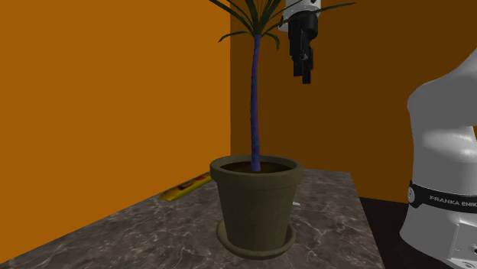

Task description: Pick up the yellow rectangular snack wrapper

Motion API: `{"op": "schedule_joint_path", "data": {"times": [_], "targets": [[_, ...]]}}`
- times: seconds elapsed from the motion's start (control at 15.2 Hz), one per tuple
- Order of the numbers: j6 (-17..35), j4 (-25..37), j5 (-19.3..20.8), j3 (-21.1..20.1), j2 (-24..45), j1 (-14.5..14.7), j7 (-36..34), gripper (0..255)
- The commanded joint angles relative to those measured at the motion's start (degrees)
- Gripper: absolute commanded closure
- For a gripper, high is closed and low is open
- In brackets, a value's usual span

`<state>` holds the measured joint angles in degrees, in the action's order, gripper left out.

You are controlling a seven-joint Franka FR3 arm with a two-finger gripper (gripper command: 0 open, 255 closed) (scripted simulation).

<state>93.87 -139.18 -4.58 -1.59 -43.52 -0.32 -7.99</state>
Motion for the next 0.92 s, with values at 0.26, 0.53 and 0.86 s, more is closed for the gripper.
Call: {"op": "schedule_joint_path", "data": {"times": [0.26,0.53,0.86], "targets": [[7.72,-1.02,-2.56,-4.03,5.82,-1.33,-9.08,0],[15.29,-0.46,-4.12,-7.74,13.03,-2.90,-18.00,0],[23.97,2.28,-4.17,-11.65,23.39,-5.16,-29.31,0]]}}
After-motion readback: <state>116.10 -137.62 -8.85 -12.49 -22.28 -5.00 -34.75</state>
